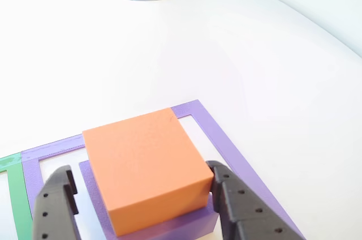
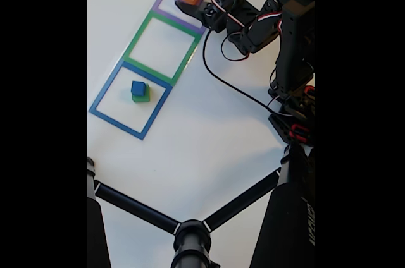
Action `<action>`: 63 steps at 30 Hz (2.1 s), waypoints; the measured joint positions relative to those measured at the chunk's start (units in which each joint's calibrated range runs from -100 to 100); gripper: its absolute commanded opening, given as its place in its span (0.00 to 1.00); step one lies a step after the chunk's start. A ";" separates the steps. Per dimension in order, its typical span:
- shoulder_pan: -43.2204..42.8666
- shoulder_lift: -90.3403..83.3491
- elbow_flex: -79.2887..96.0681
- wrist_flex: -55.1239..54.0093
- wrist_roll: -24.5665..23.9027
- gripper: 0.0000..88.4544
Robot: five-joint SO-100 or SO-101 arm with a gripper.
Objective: Tower of hanoi
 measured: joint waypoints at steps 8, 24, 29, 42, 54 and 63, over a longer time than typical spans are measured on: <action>-0.35 0.00 0.00 0.00 0.00 0.17; -2.81 -1.86 1.06 -0.32 0.00 0.16; -5.03 -11.82 4.60 6.29 0.36 0.15; -9.95 -36.72 6.64 27.89 0.54 0.14; -19.43 -68.13 -8.15 79.97 0.54 0.14; -28.44 -71.76 -41.79 123.90 0.54 0.14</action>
